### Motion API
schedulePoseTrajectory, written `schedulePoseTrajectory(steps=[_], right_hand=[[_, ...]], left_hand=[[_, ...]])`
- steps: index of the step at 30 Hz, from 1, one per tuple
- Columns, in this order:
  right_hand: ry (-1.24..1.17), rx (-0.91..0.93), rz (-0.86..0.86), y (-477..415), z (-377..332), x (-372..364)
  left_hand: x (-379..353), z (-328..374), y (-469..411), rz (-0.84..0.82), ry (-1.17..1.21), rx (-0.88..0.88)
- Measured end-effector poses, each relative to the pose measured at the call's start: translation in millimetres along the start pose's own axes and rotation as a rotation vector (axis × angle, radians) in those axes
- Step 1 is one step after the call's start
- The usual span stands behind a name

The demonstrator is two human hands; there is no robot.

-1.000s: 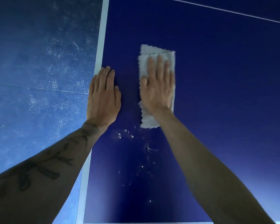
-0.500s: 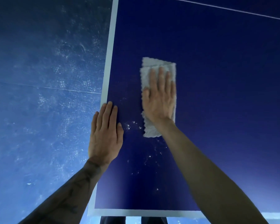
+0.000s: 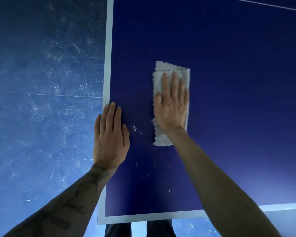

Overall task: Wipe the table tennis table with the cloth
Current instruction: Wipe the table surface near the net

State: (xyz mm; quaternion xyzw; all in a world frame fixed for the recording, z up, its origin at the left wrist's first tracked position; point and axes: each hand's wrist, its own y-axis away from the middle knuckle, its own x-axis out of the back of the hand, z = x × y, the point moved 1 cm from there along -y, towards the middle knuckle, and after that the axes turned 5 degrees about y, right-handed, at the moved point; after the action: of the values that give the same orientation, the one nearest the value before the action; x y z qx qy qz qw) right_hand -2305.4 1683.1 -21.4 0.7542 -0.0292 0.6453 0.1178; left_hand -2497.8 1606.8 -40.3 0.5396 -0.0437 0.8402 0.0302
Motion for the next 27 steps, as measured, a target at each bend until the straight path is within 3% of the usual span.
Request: schedulePoseTrajectory(steps=[3,6,10,14,18,21,27], right_hand=[[0.029,0.242,-0.01,41,-27,-9],[0.067,0.448,-0.041,80,-4,-13],[0.099,0.221,-0.064,67,42,-3],[0.021,0.055,-0.005,41,18,-4],[0.05,0.304,-0.002,77,3,-18],[0.09,0.476,-0.029,117,39,-20],[0.07,0.019,-0.02,99,101,-1]], left_hand=[[2,1,0,-0.007,-0.004,-0.001],[4,2,0,-0.023,-0.015,0.009],[5,3,0,-0.032,-0.011,0.016],[6,4,0,-0.047,-0.01,0.02],[7,6,1,-0.037,-0.008,0.004],[7,6,2,-0.021,0.004,-0.002],[7,6,4,-0.002,0.012,-0.007]])
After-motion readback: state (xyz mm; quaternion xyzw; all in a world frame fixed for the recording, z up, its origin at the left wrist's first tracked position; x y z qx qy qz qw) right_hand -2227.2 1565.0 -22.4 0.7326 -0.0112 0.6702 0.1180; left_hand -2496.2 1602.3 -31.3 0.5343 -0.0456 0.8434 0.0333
